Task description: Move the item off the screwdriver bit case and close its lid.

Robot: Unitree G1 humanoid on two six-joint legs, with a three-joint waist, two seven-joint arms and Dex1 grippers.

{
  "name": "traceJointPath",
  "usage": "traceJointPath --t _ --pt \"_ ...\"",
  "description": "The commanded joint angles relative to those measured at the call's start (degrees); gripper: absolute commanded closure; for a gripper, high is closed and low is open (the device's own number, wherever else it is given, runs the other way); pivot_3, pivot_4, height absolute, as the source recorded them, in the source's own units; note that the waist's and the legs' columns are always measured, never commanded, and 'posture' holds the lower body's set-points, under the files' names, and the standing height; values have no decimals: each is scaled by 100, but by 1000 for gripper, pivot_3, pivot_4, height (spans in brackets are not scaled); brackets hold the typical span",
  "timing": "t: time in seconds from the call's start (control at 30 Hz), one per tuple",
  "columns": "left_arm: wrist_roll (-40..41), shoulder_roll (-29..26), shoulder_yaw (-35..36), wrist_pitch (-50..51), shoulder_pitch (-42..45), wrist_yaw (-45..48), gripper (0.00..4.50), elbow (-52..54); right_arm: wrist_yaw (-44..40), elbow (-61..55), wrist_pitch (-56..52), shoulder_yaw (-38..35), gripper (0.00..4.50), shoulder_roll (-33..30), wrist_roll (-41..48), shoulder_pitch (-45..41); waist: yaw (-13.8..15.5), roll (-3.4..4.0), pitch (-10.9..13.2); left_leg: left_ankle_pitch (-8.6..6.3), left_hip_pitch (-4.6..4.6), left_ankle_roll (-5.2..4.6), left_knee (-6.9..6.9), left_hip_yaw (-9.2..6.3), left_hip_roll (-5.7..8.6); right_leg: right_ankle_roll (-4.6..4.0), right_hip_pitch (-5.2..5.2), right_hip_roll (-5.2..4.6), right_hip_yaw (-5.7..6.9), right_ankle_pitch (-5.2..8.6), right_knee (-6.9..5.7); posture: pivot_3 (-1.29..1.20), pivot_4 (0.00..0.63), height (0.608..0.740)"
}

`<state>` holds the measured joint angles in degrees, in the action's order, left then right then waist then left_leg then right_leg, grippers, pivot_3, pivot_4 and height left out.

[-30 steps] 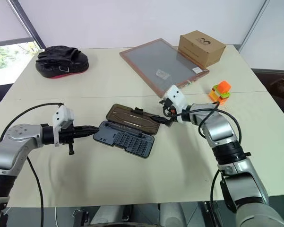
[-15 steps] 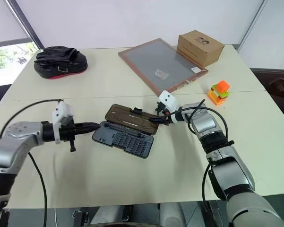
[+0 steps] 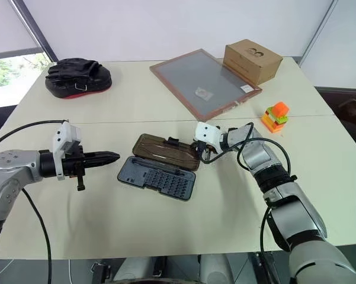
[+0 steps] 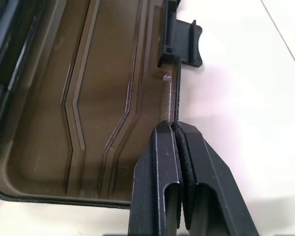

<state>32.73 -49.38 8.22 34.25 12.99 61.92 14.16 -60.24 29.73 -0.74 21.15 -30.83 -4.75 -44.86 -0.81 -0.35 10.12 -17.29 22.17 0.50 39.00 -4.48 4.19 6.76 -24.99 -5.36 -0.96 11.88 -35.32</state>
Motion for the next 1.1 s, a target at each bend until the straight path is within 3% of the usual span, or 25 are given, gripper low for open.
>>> traceJointPath --t 0.03,0.4,0.8,0.9,1.1 --pt "21 -3 42 -92 0 -7 4500 161 -313 146 249 114 4474 -127 -162 168 0 0 0 0 0 0 0 0 0 0 1 0 0 0 1 0 150 740" --pt "-27 66 -122 -151 13 58 4500 130 -594 121 720 -14 4474 -203 -137 357 4 0 0 0 0 0 0 -2 0 0 5 0 1 0 6 0 150 740" --pt "-32 114 -202 -194 1 31 4500 107 -232 676 1318 -14 4474 -57 -424 126 -12 0 0 0 -16 0 0 -2 0 0 19 0 1 0 5 0 150 740" --pt "-26 122 -202 -195 -23 25 4500 124 -351 655 1253 5 3530 -69 -396 169 -14 0 0 -5 -31 -9 -5 -2 0 -1 31 1 0 1 5 0 150 740" --pt "307 194 9 35 -18 -29 4500 137 -28 97 892 -256 593 -121 -309 269 3 0 0 -16 -63 -27 -15 -3 0 -2 61 1 -1 2 12 0 150 740"
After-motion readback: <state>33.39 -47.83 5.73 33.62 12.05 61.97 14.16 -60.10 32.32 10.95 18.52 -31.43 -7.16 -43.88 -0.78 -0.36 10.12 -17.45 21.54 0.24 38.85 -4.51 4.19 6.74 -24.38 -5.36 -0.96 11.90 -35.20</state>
